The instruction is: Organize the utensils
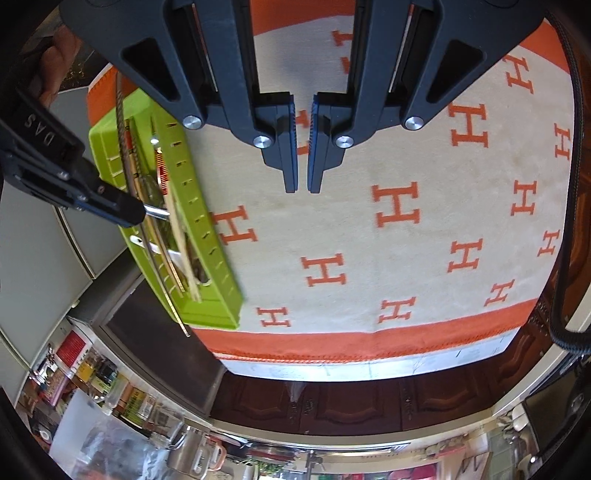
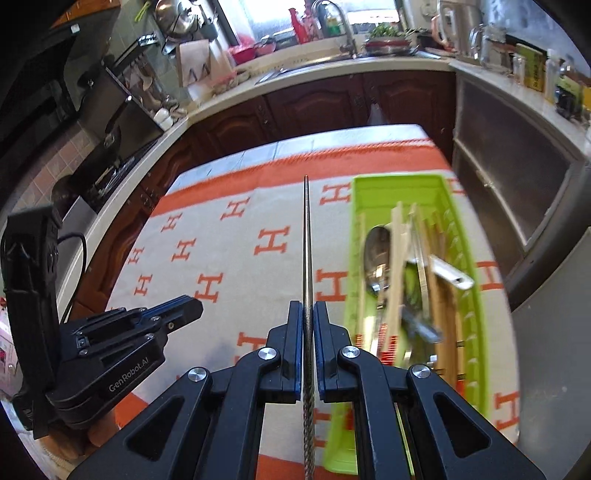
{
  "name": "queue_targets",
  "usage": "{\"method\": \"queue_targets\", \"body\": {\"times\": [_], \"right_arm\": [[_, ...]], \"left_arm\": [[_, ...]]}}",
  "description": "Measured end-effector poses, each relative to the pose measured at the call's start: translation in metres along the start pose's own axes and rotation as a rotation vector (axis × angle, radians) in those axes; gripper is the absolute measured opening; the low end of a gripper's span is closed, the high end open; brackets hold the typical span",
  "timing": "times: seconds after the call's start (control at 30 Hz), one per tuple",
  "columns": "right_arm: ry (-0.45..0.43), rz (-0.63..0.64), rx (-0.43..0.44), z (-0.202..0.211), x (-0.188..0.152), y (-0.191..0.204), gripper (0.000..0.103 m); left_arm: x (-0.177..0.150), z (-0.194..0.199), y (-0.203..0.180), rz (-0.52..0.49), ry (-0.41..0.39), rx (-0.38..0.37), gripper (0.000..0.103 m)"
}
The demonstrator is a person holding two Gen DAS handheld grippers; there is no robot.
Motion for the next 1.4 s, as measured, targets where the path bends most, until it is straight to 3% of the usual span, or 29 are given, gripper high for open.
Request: {"method": "queue_targets", "body": {"times": [0.2, 0.53, 0.7, 1.4], "right_arm": [[-0.02, -0.032, -0.085, 0.018, 0.001, -0.041, 0.005], [0.032, -0.096, -0.067, -0.014, 0.003, -0.087, 0.008], [0.018, -0.095, -0.086, -0.03, 0.004, -0.086, 0.035], [-0.028, -0.036, -0.145, -0.017, -0.008, -0.058, 0.038]], "left_arm": [[0.01, 0.006, -0.04, -0.054, -0.027, -0.017, 0.002], [0.022, -0.012, -0.074, -0.073, 0.003, -0.019, 0.003], [0.025, -0.025, -0.069, -0.058, 0.033, -0.012, 0.004], [0.018, -0.027, -0.043, -0.011, 0.034, 0.054, 0.004]]}}
Point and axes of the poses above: each gripper's, at about its wrist camera, not at the fingertips, and z roughly against the way its jaws point, y to its left, x to its top, the point moved 3 cm from there along -z, roughly the way its jaws point, and after that the axes turned 12 degrees about z, right-handed, at the moved point
